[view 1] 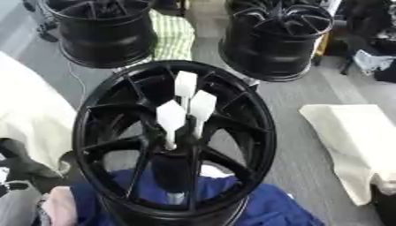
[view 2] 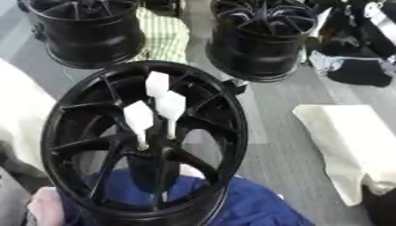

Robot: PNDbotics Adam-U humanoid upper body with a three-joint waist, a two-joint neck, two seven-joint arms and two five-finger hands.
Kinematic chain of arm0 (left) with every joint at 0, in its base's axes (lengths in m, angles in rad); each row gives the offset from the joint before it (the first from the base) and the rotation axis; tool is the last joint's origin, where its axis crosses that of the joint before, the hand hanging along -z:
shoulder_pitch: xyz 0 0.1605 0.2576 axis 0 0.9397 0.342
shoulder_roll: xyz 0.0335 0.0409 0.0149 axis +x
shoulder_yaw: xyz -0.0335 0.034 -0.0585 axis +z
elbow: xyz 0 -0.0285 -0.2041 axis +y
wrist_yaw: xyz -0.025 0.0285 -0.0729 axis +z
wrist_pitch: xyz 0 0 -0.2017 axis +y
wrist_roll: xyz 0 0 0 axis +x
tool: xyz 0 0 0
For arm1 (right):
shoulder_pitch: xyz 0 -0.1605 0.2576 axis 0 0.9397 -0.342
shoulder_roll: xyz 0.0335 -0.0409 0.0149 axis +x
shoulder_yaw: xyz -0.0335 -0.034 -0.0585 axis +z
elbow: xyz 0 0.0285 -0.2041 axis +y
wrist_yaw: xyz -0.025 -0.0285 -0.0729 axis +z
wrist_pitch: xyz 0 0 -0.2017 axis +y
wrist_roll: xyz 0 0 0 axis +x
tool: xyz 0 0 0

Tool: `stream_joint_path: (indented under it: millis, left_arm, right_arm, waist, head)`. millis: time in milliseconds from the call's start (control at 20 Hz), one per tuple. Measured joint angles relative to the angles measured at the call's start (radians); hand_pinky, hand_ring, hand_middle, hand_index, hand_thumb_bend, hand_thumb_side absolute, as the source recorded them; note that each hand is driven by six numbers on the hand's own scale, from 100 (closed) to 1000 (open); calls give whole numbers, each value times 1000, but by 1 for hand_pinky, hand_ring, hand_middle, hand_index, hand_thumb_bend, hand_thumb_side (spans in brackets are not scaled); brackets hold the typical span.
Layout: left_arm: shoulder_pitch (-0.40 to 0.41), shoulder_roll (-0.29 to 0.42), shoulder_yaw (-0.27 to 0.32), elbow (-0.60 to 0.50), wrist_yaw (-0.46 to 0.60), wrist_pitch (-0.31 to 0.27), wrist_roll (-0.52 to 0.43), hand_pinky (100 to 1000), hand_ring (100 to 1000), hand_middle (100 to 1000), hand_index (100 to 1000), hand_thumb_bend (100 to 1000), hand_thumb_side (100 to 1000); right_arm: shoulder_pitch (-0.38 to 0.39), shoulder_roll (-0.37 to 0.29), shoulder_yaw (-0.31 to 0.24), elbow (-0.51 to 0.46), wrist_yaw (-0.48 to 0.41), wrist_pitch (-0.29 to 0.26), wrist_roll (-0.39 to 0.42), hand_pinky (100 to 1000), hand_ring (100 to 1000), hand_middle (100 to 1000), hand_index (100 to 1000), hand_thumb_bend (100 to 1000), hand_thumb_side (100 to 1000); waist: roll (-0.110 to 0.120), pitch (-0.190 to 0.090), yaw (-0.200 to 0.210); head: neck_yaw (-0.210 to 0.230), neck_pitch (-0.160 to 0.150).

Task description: Pull the pin out of the wheel hub.

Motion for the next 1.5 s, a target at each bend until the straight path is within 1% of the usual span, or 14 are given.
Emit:
stream_joint_path:
  millis: [250,350,550,600,650,700,850,1000,1200,1350,1500]
  left_arm:
    - [-9,1,-6,-10,0,-3,-6,613,627,557,747,100,590]
    - [-13,1,-9,-11,0,-4,-9,613,627,557,747,100,589]
    - [-14,4,-13,-14,0,-4,-14,613,627,557,747,100,588]
    - [-15,6,-14,-15,-1,-4,-15,613,627,557,747,100,588]
    - [-15,8,-16,-16,-1,-4,-15,612,627,557,747,100,588]
    - [-15,10,-17,-16,-2,-5,-17,613,627,557,747,100,587]
    - [-16,10,-18,-16,-2,-4,-21,612,627,557,747,100,587]
    - [-19,10,-21,-17,-2,-3,-23,612,627,557,747,100,587]
    - [-23,10,-24,-17,-2,-1,-26,612,627,557,747,100,587]
    - [-24,9,-27,-17,-3,-1,-30,612,627,557,747,100,587]
    - [-25,9,-30,-17,-4,0,-33,612,627,557,747,100,586]
  right_arm:
    - [-135,-9,81,-7,-27,4,153,646,699,783,894,215,202]
    - [-191,-4,111,-4,-27,11,216,676,734,810,905,245,207]
    - [-296,34,174,37,-11,14,350,724,783,851,922,280,186]
    - [-319,48,189,53,-1,12,382,730,789,853,925,282,166]
    - [-340,63,204,69,10,8,414,738,797,862,928,289,186]
    - [-359,78,217,88,23,3,444,745,806,868,931,296,186]
    - [-404,128,250,150,66,-15,523,755,816,875,935,307,186]
    - [-444,177,276,208,107,-38,589,783,843,889,943,313,185]
    - [-492,236,305,263,169,-72,671,812,870,906,949,314,176]
    - [-513,274,322,300,208,-93,718,816,878,909,948,315,170]
    - [-522,303,333,337,239,-111,748,824,887,911,946,305,159]
  waist:
    - [-7,12,14]
    - [-11,15,18]
    - [-19,20,23]
    - [-21,21,24]
    - [-22,21,27]
    - [-23,21,28]
    - [-23,25,34]
    - [-23,26,41]
    - [-24,26,50]
    - [-24,26,58]
    - [-24,27,62]
  head:
    - [-10,-6]
    - [-12,-10]
    - [-18,-10]
    - [-20,-10]
    - [-22,-10]
    - [-24,-10]
    - [-27,-10]
    - [-33,-10]
    - [-42,-10]
    - [-50,-10]
    - [-52,-10]
